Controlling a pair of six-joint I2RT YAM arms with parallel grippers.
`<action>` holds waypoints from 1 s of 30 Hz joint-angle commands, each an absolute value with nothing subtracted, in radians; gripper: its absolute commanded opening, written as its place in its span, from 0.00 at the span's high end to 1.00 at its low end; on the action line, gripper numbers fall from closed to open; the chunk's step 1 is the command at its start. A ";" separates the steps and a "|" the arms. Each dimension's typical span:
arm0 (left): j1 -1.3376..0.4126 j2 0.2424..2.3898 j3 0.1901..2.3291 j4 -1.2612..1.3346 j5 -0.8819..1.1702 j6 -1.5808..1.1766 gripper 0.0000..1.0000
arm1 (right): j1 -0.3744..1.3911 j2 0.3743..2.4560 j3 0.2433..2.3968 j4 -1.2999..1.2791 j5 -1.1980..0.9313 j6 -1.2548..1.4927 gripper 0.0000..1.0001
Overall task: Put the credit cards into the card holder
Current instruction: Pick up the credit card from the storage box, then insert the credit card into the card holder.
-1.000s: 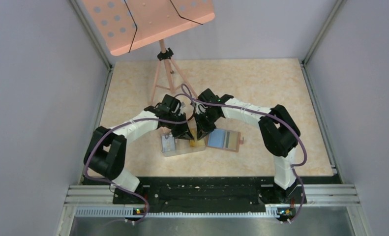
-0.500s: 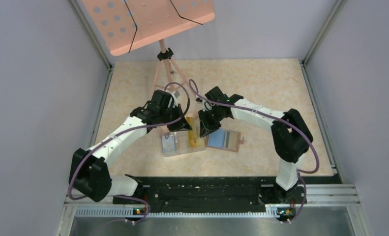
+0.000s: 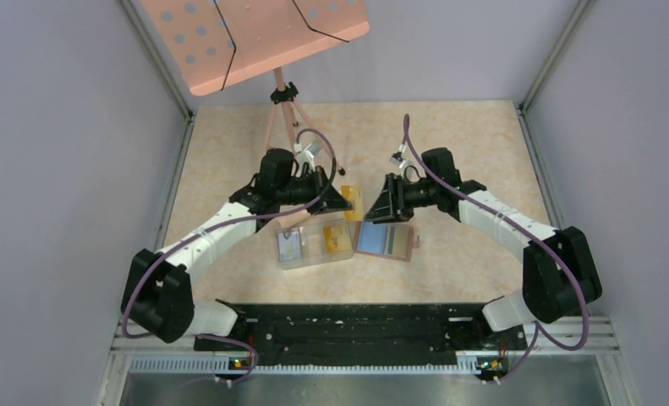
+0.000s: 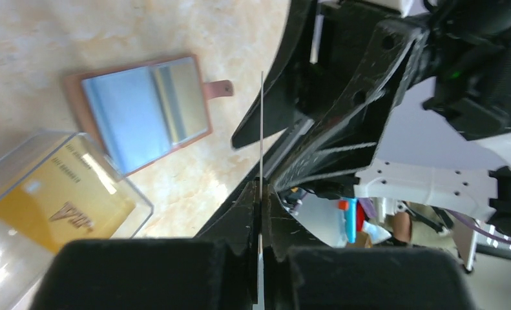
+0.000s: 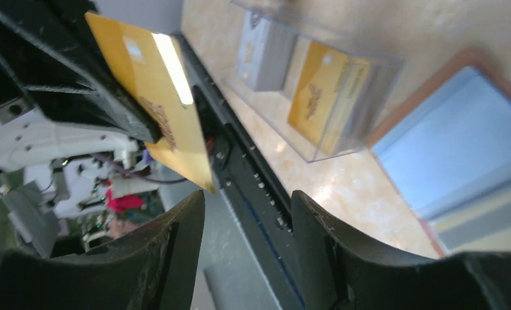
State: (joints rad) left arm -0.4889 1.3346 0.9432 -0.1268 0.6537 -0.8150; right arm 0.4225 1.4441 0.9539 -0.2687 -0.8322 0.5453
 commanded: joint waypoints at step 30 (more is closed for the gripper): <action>-0.562 1.474 1.012 0.066 0.751 -0.839 0.63 | 0.279 1.323 0.806 0.014 -0.970 0.685 1.00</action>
